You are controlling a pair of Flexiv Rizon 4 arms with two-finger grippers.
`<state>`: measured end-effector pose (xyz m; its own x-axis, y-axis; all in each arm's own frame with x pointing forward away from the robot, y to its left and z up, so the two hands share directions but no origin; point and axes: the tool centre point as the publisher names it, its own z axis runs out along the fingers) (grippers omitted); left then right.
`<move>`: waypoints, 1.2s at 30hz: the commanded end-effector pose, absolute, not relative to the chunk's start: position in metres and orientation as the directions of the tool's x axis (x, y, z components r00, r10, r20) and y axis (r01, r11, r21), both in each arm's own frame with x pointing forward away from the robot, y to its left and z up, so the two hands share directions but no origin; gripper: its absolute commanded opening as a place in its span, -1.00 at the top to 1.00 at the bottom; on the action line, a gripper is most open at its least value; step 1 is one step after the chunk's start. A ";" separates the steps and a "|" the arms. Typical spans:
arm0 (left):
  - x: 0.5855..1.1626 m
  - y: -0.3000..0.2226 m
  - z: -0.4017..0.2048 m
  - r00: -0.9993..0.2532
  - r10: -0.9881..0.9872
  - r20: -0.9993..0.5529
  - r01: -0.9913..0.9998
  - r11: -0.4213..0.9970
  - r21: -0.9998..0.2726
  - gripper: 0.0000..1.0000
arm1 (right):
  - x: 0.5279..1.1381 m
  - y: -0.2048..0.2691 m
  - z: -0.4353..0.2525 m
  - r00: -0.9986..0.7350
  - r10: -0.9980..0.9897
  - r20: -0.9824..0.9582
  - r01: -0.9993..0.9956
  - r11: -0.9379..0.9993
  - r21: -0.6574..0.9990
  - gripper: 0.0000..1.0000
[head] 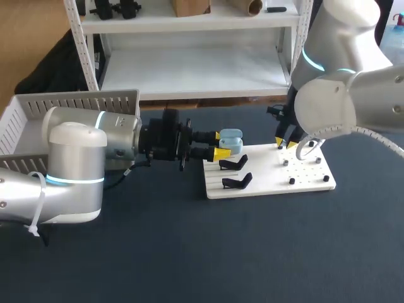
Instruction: Pick up each earbud case from the left stands, insert the matching earbuds, close the lid, and place the case in the box.
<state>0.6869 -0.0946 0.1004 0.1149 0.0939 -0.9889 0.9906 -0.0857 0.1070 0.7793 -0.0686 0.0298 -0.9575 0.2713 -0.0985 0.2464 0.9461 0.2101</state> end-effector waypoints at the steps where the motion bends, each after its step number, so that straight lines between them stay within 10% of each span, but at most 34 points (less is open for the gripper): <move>1: 0.687 -0.094 0.100 0.116 0.091 -0.989 0.990 -0.086 0.108 1.00 | 0.779 -0.068 0.030 -0.958 0.270 -0.096 0.246 0.947 0.207 1.00; 36: 0.687 -0.094 0.100 0.116 0.091 -0.989 0.990 -0.086 0.108 1.00 | 0.690 -0.046 0.201 -0.995 0.024 -0.098 0.002 0.975 0.224 1.00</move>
<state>0.6869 -0.0946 0.1004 0.1149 0.0939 -0.9889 0.9906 -0.0857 0.1070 0.7014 -0.0495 0.1742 -0.9947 0.0353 -0.0970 0.0120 0.9729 0.2309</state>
